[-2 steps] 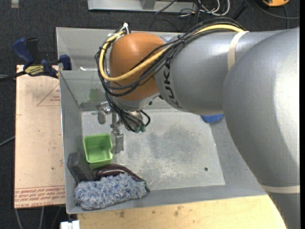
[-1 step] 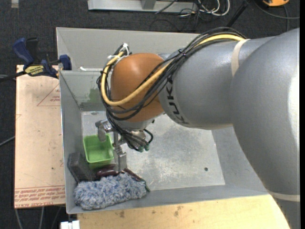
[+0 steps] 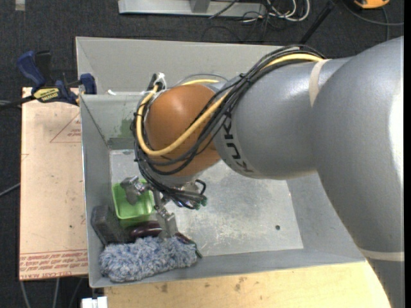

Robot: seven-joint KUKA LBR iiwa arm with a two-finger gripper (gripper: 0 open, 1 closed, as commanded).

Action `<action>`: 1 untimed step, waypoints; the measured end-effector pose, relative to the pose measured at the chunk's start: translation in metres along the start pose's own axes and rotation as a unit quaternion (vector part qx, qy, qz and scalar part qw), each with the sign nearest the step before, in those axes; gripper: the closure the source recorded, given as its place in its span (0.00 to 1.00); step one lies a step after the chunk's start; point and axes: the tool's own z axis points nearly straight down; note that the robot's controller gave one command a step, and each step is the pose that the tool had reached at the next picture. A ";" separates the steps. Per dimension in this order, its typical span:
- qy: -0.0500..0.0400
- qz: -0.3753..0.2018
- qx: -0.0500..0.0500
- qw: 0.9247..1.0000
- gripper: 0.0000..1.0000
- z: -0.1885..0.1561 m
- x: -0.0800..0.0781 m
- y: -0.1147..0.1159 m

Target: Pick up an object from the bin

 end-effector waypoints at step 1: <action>-0.004 -0.052 0.002 0.999 0.00 0.009 -0.011 -0.010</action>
Offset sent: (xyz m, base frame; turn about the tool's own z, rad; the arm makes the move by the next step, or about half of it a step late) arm 0.0086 -0.0404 0.0453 -0.0945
